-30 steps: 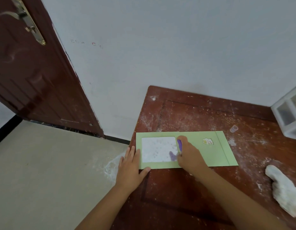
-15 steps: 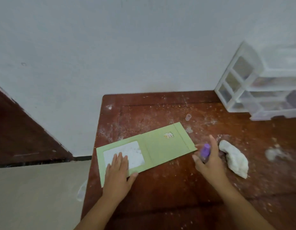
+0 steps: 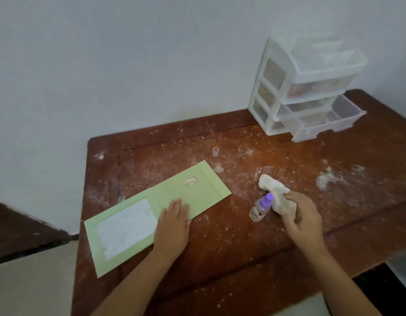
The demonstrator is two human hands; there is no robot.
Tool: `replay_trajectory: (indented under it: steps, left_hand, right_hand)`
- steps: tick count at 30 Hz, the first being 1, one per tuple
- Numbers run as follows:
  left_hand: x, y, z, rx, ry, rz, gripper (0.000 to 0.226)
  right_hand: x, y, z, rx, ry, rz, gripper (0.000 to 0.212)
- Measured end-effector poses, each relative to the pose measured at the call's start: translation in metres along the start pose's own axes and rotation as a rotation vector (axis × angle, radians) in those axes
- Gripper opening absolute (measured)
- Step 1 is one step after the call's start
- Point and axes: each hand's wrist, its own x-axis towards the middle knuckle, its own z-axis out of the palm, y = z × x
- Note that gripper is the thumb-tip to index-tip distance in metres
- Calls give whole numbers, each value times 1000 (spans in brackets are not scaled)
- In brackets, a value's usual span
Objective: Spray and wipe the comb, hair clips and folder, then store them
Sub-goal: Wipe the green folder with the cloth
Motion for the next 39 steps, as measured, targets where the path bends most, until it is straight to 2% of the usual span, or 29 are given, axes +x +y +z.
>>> replay_trajectory:
  steps: [2,4,6,8,10,13,17,21,25,29,32,34,36,39]
  left_hand:
    - [1,-3,1,20,-11,-15,48]
    - [1,-5,2,21,-17,-31,47]
    - [0,-4,1,14,-5,-28,52]
    - [1,-4,0,12,-9,-30,49]
    - [1,-5,0,-8,-6,-29,47]
    - [-5,-4,-9,-138,74,-28,51]
    - [-25,-27,-19,-203,193,-56,47]
    - [-56,-70,-22,-198,294,-259,48]
    - [-82,-105,-31,-128,207,-458,52]
    - [-105,-127,-27,-160,99,-501,55]
    - [-113,-134,-25,-193,19,-489,60]
    - [-112,-135,-24,-174,4,-505,65]
    - [-111,-132,-20,-166,49,-500,84]
    - [-110,-132,-16,-121,26,-458,90]
  right_hand:
    - [17,19,8,-153,-1,71,53]
    - [34,33,25,-360,-192,100,50]
    - [45,39,35,-403,-280,133,38]
    - [49,37,31,-304,-187,218,35]
    - [51,25,14,-215,-16,305,34]
    - [59,-10,-12,-85,163,264,33]
    - [65,-76,-11,9,121,38,34]
    - [51,-130,56,79,-91,-262,26]
    - [19,-144,148,61,-347,-368,29]
    - [-8,-147,203,-87,-348,-425,34]
    - [-25,-157,225,-234,-375,-502,40]
    - [-45,-167,239,-144,-416,-614,40]
    - [-67,-173,236,-70,-502,-760,40]
    - [-65,-149,208,-160,-512,-924,37]
